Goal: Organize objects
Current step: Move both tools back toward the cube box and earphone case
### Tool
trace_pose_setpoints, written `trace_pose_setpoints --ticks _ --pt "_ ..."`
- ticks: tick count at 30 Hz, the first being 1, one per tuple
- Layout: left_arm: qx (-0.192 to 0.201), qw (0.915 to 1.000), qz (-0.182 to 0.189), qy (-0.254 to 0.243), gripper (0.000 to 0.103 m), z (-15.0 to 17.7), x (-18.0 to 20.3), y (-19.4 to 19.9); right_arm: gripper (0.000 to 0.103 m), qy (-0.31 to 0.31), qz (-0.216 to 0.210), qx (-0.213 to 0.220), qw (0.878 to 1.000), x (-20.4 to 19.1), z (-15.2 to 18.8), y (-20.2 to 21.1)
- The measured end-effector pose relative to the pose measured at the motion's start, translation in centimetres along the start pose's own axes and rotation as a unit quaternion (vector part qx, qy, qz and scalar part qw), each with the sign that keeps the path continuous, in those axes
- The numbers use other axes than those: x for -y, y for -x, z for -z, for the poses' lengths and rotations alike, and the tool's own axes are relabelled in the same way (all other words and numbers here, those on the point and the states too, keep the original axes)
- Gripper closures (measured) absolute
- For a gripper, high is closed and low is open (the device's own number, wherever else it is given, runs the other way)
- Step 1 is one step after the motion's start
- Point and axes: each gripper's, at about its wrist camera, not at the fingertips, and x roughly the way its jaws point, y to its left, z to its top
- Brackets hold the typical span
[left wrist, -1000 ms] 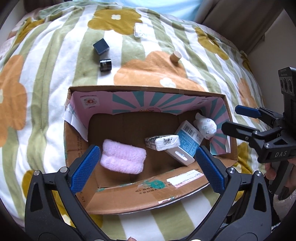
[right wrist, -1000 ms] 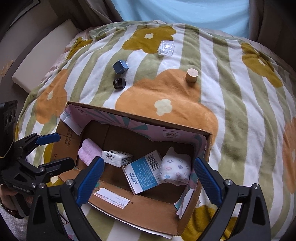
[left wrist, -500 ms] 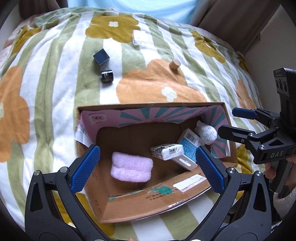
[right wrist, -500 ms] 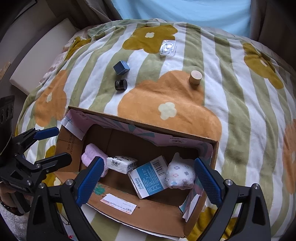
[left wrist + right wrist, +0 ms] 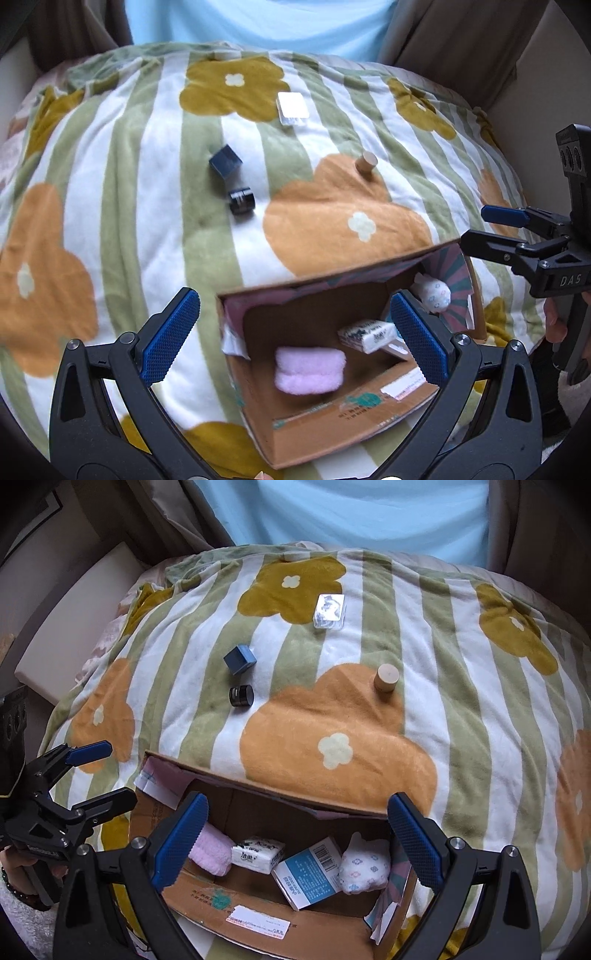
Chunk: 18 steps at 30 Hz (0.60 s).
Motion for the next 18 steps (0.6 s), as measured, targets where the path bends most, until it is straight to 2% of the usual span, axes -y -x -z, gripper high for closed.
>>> trace_pose_setpoints --ticks 6,10,18 --pt "0.023 0.9985 -0.038 -0.031 0.0 -4.1 -2.0 -0.7 0.006 -0.003 0.016 0.037 0.999 0.1 -3.1 0.1" --pt "0.027 0.9974 -0.041 -0.053 0.0 -7.0 -3.2 -2.2 0.006 0.001 0.017 0.049 0.999 0.3 -5.8 -0.7" --pt "0.028 0.9928 -0.051 -0.105 0.0 -11.7 -5.3 -8.0 0.006 0.004 0.034 0.064 0.997 1.1 -12.2 -5.3"
